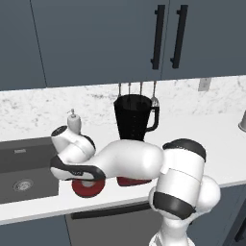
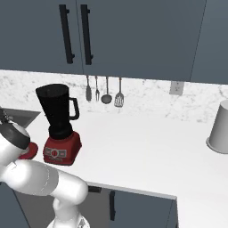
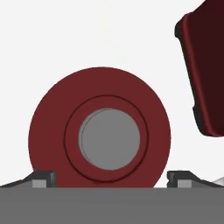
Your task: Close the lid blender by securely placing the lid on top.
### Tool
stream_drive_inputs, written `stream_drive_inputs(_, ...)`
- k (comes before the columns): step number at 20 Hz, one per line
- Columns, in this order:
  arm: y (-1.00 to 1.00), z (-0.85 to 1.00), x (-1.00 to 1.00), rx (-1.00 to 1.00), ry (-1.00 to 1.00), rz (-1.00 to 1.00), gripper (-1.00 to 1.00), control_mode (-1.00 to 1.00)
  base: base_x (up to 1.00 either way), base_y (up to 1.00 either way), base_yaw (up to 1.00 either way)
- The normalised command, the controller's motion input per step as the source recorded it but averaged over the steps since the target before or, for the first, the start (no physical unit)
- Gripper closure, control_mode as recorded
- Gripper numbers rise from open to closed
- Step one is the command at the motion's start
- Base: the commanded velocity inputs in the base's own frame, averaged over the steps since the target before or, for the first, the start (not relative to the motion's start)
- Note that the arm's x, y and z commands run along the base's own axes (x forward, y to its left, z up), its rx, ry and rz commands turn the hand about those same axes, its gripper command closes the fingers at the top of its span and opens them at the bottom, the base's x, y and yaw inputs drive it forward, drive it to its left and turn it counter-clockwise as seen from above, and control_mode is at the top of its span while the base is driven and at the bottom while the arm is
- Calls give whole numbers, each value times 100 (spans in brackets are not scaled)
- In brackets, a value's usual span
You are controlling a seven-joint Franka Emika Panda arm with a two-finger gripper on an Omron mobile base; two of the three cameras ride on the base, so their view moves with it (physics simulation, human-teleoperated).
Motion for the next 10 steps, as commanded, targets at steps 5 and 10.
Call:
stream_drive_inputs(5,0,-16,2,0,0,-12,-100,-100,0,0,0)
stream_drive_inputs(10,0,-12,2,0,-1,-12,-100,-100,0,0,0)
